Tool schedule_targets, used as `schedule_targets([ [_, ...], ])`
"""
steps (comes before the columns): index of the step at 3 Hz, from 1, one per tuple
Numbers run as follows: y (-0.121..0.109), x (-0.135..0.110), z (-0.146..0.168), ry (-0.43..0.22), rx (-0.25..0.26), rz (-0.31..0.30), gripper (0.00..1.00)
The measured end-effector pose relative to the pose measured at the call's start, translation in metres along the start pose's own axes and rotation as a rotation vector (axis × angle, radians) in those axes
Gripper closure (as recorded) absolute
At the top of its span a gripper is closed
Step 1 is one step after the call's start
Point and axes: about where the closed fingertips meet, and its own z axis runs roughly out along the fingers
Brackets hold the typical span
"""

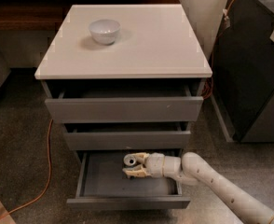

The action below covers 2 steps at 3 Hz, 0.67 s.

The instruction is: Place redbull can into bottom drawer

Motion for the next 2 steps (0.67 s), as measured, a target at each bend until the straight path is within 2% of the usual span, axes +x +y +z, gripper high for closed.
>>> schedule_targets([
  [1,0.000,0.000,0.000,0.000,0.000,0.000,1.00],
  [2,-0.006,0.026,0.013,0.023,0.002,0.008,1.00],
])
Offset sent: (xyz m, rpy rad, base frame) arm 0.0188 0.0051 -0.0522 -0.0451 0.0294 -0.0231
